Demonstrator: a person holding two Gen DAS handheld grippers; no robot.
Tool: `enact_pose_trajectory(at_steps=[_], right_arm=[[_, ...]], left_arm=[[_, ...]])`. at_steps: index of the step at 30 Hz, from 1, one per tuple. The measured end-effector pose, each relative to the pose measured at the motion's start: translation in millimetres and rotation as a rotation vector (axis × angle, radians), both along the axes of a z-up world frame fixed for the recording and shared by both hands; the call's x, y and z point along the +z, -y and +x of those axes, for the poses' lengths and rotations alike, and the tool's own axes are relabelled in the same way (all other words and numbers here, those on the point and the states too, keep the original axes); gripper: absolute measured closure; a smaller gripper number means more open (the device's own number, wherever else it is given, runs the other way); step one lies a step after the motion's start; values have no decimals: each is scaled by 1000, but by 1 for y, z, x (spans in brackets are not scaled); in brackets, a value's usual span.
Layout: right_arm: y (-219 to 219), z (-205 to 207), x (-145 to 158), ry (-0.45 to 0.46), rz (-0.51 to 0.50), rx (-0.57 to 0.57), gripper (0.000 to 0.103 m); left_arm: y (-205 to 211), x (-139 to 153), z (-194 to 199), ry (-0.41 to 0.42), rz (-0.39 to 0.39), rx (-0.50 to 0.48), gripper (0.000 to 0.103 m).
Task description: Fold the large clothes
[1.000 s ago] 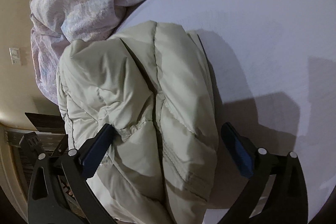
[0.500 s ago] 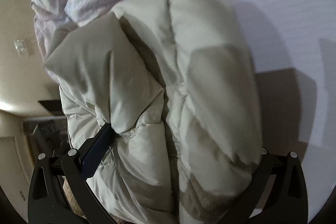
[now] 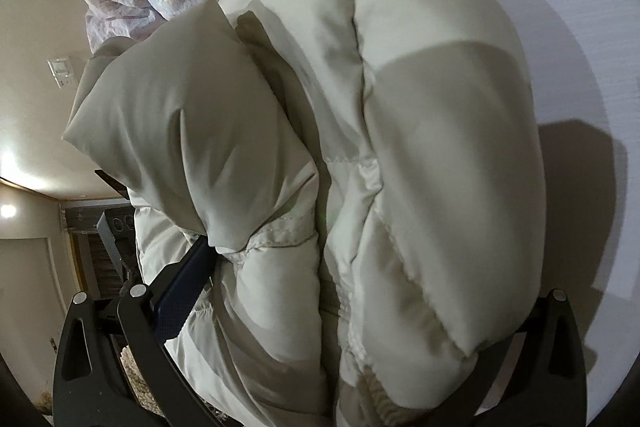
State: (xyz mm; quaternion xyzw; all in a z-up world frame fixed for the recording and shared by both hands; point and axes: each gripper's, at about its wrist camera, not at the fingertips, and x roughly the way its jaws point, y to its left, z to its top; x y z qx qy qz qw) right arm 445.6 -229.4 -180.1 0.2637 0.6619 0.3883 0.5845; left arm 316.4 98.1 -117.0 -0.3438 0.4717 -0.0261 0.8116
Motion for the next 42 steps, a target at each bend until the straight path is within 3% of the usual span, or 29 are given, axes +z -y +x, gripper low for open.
enact_pose_trajectory(at_steps=[15,20,22,24,28,32,37,42], right_arm=[[26,-13,-11,-18,48,-40,3],[27,-19,-7,-10,114,-60,21],[29,-21,-4,-6,135,-62,32],[26,-24,1,-1,157,-58,37],[-1,-24,22,44,224,-33,45],[-37,-17,46,101,252,5,46],[-69,-13,52,130,216,36,47],[-94,-14,38,135,123,20,47]], left_arm=[[-11,-16,-4,-19,-147,82,2],[-12,-14,-5,-11,-191,79,7],[-19,-9,-9,9,-226,83,18],[-26,-3,-13,29,-236,90,23],[-51,16,-24,85,-226,125,27],[-80,32,-38,142,-204,181,27],[-105,34,-47,142,-158,217,27],[-131,26,-41,105,-30,226,28]])
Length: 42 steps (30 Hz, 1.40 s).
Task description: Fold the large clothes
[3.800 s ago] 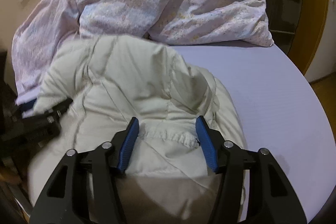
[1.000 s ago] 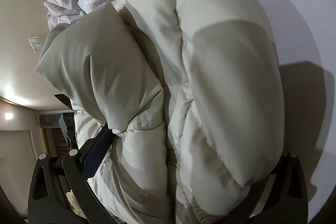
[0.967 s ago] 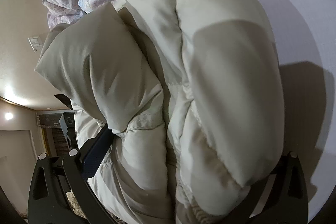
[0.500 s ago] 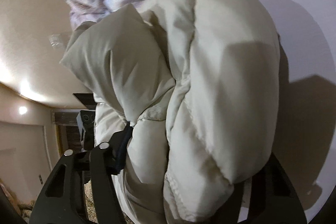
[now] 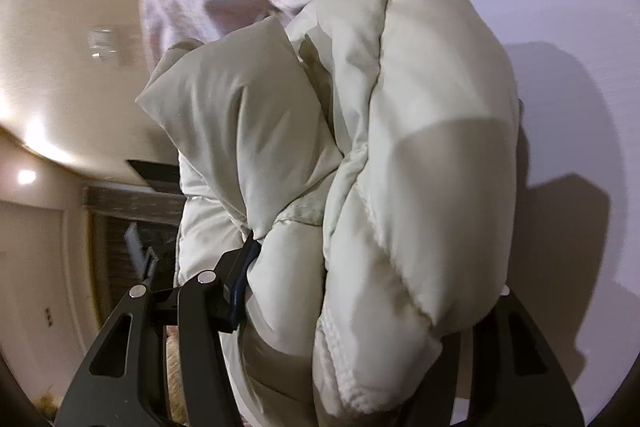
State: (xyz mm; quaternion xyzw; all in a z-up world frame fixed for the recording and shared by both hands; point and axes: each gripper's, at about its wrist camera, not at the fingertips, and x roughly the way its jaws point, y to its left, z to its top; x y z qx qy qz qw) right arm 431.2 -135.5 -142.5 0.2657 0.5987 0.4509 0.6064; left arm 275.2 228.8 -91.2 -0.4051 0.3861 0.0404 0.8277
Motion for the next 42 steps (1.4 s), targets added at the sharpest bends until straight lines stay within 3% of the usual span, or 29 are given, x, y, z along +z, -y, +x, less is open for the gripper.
enact_pose_trajectory(at_steps=[2,5,10,13,14,16,17,19,21,22,25,34,42], right_arm=[[-8,-1,-6,19,-70,-30,44],[-5,-2,-7,39,-159,-78,28],[28,-6,13,94,-261,-103,21],[51,-13,42,209,-310,-159,21],[54,-13,51,259,-328,-259,21],[60,-14,74,343,-333,-312,21],[58,-17,85,390,-326,-321,23],[35,-20,102,475,-343,-293,40],[-3,-28,115,589,-406,-235,51],[-14,-31,117,627,-429,-214,59],[-48,-36,114,719,-509,-172,69],[-91,-15,71,774,-667,-200,70],[-88,-16,43,818,-679,-203,70]], left_arm=[[-6,-4,5,-21,56,2,28],[-8,-6,6,-28,108,3,27],[1,9,1,-45,206,-44,21],[3,26,-9,-31,295,-44,15],[3,34,-11,-22,326,-36,13],[4,48,-14,-1,371,-27,10],[6,53,-11,0,375,-29,10],[12,59,-2,-16,394,-42,10],[22,61,7,-35,423,-61,10],[29,61,11,-45,446,-73,10],[46,58,20,-59,511,-108,10],[64,34,46,-97,667,-135,6],[67,12,60,-96,688,-126,2]])
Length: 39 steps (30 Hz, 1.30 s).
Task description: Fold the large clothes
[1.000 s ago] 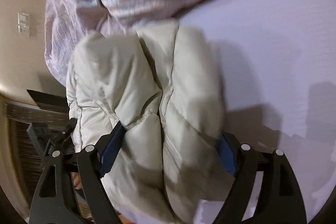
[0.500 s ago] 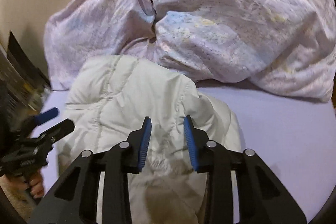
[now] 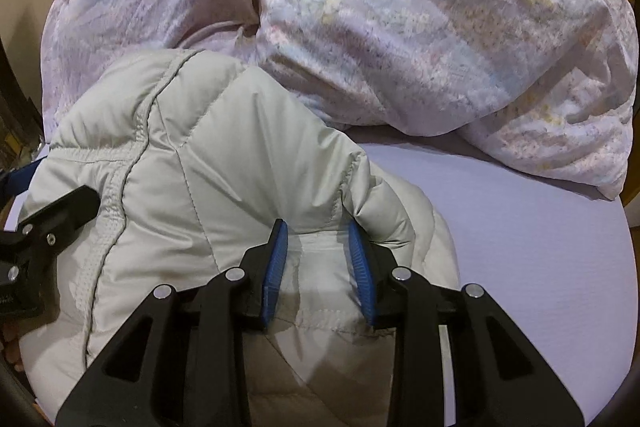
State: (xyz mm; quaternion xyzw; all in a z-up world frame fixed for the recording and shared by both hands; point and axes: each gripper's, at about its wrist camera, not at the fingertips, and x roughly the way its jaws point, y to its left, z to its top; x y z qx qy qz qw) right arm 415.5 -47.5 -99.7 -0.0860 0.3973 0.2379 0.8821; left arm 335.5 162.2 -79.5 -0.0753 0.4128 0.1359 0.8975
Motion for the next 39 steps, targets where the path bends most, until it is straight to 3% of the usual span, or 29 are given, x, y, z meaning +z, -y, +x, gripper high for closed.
enact_pose_trajectory(at_steps=[18,29,32,36,39], right_arm=[[10,-2,-27,65,94,-4,70],[-3,-5,-34,99,56,-12,70],[-5,-7,-21,57,26,-16,69],[16,-24,6,27,117,-40,68],[33,-43,12,22,160,-62,68]], left_arm=[[3,-30,7,50,55,32,2],[8,-35,6,68,89,48,2],[3,-26,4,33,53,43,2],[-12,-6,-6,7,-42,79,2],[-24,2,-13,8,-63,107,2]])
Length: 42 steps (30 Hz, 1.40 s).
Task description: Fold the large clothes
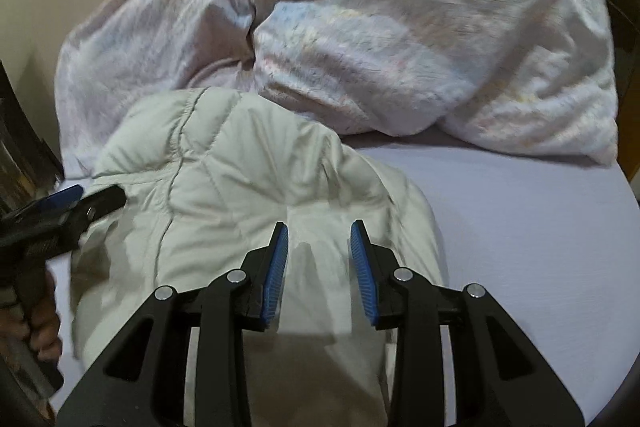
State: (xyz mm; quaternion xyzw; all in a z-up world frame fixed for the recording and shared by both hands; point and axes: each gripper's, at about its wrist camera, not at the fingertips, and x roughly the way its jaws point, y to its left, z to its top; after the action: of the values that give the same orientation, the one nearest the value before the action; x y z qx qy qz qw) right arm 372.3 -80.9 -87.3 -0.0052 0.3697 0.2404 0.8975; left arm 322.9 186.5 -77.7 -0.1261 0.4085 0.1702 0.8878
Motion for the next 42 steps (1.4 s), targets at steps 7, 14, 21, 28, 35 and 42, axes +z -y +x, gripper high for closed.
enact_pose_trajectory(at_steps=[7,14,21,28,35,42], right_arm=[[0,-14,-21,-27,-52,-4,67],[-2,-9,-35,-23,-42,-13,67],[-6,-7,-41,-49,-77,2,66],[4,-11,-10,-147,-123,-86,22],[19,-44,22,-175,-100,-78,10],[19,-89,33,-201,-133,-23,9]], left_arm=[[-4,-15,-3,-10,-37,-7,2],[0,-18,0,-20,-29,5,2],[2,-9,-3,-41,-34,5,2],[9,21,-41,-45,7,-14,2],[12,45,-90,-50,-48,-11,2],[38,70,-133,-36,-49,-52,2]])
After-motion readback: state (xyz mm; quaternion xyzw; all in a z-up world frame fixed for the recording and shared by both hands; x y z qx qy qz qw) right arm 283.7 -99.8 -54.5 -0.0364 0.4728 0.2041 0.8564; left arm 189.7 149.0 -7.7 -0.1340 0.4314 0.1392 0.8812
